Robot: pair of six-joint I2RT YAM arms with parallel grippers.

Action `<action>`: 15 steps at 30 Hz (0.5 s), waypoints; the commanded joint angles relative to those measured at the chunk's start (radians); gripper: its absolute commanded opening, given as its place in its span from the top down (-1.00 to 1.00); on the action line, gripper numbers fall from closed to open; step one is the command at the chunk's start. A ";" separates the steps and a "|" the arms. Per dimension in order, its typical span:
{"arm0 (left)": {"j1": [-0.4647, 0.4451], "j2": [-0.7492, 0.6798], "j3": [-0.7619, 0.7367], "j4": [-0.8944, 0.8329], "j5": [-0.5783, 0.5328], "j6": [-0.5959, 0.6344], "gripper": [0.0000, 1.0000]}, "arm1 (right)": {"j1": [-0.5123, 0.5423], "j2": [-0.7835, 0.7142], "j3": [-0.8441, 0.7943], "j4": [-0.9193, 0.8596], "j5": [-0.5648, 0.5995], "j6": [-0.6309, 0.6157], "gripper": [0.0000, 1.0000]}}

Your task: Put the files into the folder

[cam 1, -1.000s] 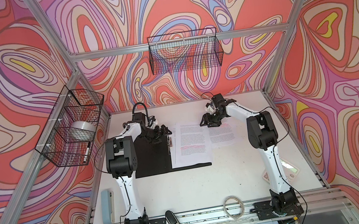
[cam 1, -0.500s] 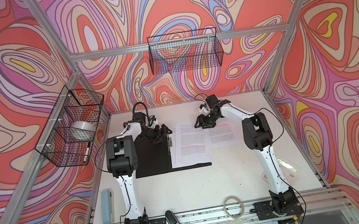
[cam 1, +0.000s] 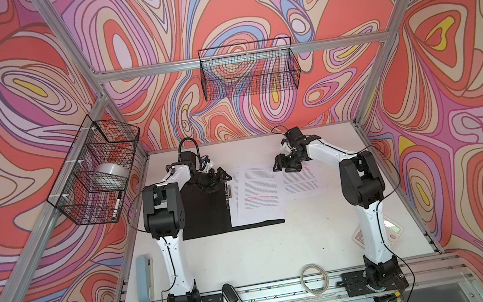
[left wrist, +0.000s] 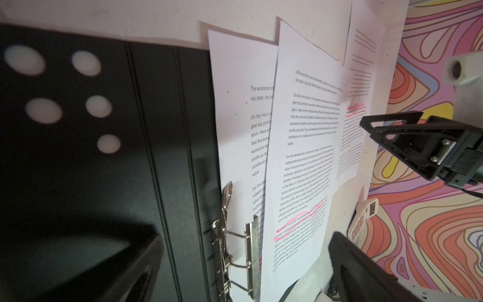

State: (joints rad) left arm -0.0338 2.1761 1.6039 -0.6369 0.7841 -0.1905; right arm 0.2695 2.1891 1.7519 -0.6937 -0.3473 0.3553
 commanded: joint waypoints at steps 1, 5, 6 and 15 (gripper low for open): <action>-0.006 -0.007 0.001 -0.058 -0.039 0.028 -1.00 | -0.024 -0.049 -0.031 0.067 -0.008 0.030 -0.37; -0.015 -0.007 0.001 -0.065 -0.039 0.037 -1.00 | -0.026 0.000 -0.010 0.070 -0.071 0.019 -0.37; -0.017 -0.005 0.002 -0.067 -0.040 0.039 -1.00 | -0.025 0.018 0.001 0.070 -0.085 0.019 -0.37; -0.021 0.009 0.027 -0.068 -0.032 0.023 -1.00 | -0.026 0.127 0.099 0.041 -0.114 0.018 -0.37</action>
State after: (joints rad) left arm -0.0525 2.1746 1.6093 -0.6563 0.7738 -0.1757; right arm 0.2428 2.2902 1.8137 -0.6422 -0.4435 0.3725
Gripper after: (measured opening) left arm 0.998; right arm 0.685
